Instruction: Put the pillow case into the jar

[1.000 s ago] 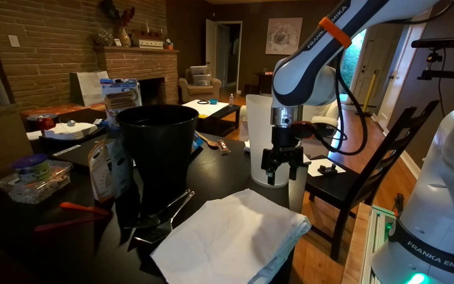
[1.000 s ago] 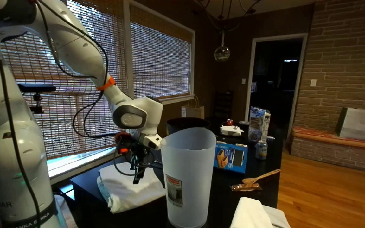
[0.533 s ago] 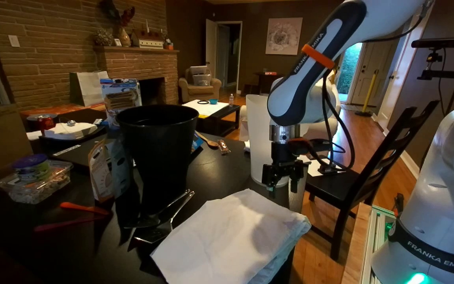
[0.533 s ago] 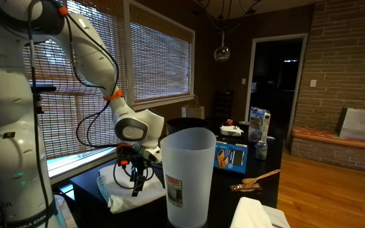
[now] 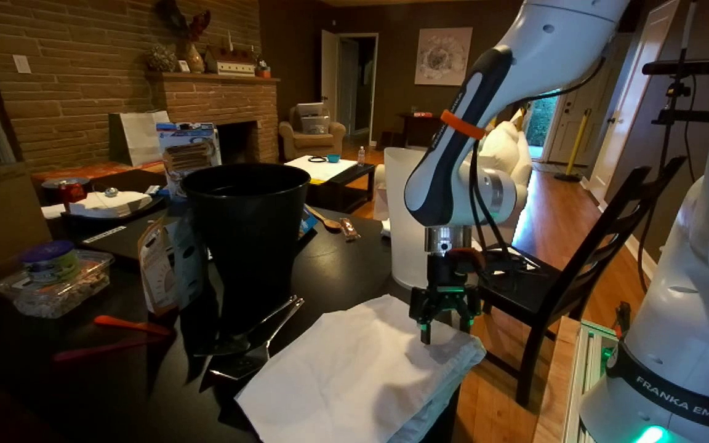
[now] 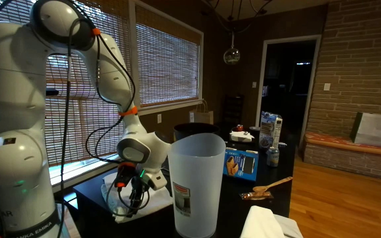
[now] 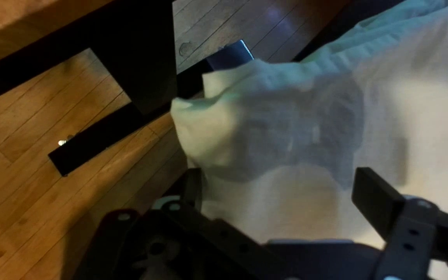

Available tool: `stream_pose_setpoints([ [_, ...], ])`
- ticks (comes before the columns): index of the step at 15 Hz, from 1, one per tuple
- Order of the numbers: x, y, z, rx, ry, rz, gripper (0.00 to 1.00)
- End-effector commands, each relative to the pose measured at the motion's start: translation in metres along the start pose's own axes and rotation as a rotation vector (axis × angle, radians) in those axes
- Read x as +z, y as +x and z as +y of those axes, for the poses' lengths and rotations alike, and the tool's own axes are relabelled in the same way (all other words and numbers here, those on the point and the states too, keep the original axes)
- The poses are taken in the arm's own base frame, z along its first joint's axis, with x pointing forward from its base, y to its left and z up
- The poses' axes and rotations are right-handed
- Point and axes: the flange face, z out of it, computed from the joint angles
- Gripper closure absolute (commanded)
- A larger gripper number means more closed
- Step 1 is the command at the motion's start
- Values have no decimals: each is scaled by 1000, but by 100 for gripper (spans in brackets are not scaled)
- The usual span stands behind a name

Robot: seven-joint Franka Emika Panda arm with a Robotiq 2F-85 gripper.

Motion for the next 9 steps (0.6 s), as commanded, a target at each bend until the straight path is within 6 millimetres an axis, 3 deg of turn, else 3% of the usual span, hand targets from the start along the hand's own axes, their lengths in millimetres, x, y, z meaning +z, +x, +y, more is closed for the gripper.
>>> stream_pose_setpoints([
  [1, 32, -1, 8, 29, 38, -30, 25],
  [4, 43, -3, 6, 14, 53, -27, 46],
  [9, 20, -5, -34, -117, -5, 36, 80],
])
